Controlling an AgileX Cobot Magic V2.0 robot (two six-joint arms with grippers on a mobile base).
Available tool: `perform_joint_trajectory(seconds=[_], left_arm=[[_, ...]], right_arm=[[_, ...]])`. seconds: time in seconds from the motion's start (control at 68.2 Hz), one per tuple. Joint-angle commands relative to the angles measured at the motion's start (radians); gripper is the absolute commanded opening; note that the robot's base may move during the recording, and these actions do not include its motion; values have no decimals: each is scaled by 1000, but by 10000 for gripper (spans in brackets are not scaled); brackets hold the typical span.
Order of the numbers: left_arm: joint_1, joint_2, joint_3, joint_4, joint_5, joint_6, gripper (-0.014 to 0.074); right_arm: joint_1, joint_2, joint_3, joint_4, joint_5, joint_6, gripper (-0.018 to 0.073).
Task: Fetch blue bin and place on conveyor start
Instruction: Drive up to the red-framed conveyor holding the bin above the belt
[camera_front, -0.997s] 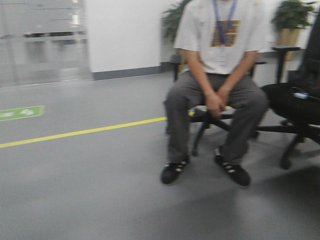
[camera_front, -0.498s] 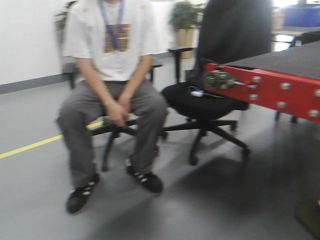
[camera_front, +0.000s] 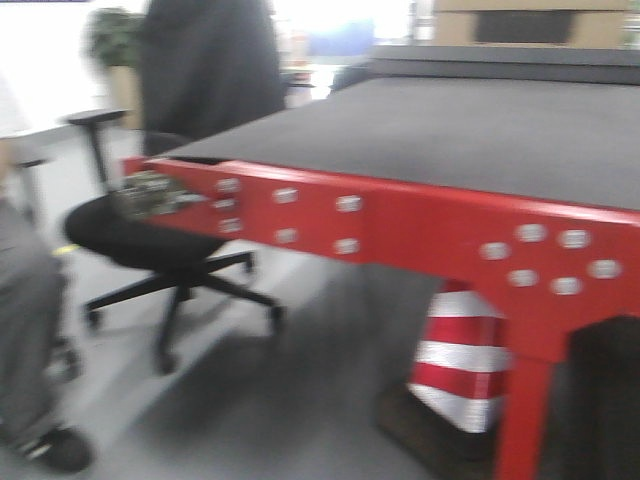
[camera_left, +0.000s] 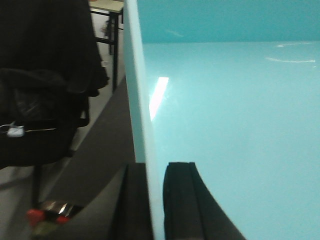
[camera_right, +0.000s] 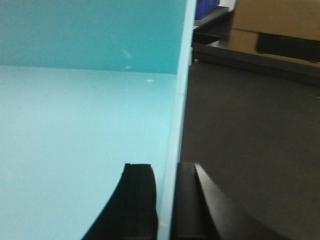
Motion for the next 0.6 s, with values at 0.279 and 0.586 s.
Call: perform_joint_trajectory(seconds=[0.279, 0.586], left_arm=[[-15, -15, -9, -66, -49, 10, -111], [-15, -15, -9, -66, -49, 10, -111]], right_arm=[[8, -12, -7, 34, -91, -14, -153], [8, -12, -7, 34, -91, -14, -153]])
